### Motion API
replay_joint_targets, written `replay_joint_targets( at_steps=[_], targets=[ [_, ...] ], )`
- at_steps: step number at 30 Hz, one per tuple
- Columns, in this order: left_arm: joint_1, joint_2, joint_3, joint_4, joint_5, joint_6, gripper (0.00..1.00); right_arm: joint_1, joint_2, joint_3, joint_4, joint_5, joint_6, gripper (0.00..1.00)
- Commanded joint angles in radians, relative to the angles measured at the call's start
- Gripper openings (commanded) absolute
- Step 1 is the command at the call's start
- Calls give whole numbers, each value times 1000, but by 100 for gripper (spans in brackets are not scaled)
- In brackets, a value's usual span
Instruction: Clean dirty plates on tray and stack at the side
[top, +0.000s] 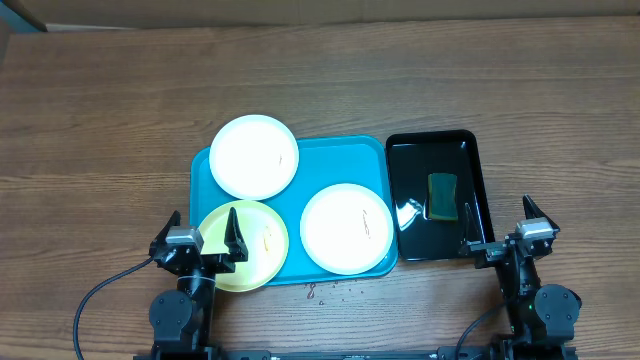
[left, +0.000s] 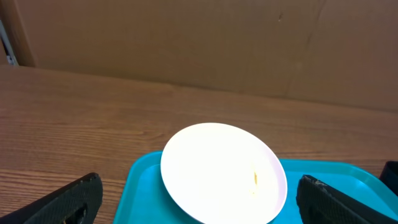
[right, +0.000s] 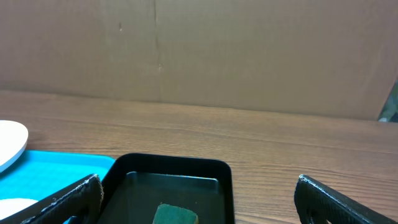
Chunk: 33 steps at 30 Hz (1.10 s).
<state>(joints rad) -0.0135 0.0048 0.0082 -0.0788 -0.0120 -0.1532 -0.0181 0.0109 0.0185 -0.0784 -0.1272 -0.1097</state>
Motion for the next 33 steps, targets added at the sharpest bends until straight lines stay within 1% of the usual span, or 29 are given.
replay_joint_targets(
  at_steps=[1, 24, 27, 30, 33],
  targets=[
    [-6, 1, -3, 2, 4, 18, 100, 5, -6, -11, 6, -5, -6, 100],
    [-6, 1, -3, 2, 4, 19, 100, 5, -6, -11, 6, -5, -6, 100],
    [-6, 1, -3, 27, -10, 19, 100, 5, -6, -11, 7, -8, -6, 100],
    [-6, 1, -3, 30, -5, 18, 100, 5, -6, -11, 13, -40, -3, 100],
    [-6, 1, -3, 42, 38, 14, 100, 5, -6, -11, 13, -87, 18, 100]
  ],
)
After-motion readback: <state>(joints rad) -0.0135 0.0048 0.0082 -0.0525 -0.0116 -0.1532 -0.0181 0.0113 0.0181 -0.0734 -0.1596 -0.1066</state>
